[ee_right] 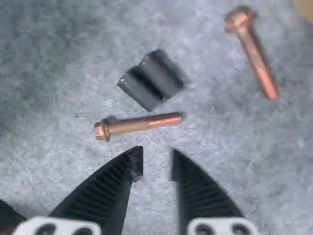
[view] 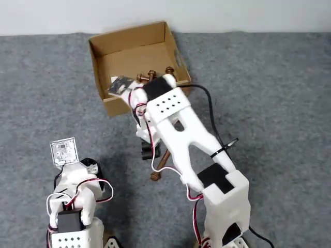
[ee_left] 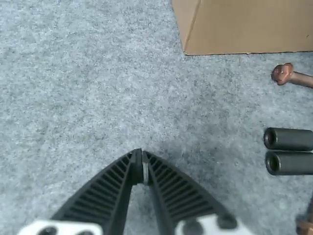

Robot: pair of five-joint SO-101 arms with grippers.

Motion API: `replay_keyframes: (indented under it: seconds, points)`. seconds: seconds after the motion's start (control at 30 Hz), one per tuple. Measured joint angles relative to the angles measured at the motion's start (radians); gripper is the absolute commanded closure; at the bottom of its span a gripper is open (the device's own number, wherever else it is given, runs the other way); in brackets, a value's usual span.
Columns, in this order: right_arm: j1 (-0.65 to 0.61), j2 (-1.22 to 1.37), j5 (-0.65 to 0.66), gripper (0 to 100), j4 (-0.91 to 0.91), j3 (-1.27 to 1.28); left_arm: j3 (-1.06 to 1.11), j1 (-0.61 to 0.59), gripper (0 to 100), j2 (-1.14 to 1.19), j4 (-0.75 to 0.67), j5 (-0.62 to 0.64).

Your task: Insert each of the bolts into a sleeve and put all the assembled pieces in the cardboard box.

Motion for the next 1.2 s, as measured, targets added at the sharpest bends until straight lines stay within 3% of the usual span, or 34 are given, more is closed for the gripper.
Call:
replay_keyframes:
  seconds: [0.47, 1.2]
  points:
    - [-0.057, 0.18, 0.115, 82.1, -0.095, 0.0, 0.0, 0.0, 99, 0.0, 0.0, 0.0]
    - [-0.023, 0.347, 0.14, 82.3, -0.296, -0.023, 0.0, 0.0, 99, 0.0, 0.0, 0.0]
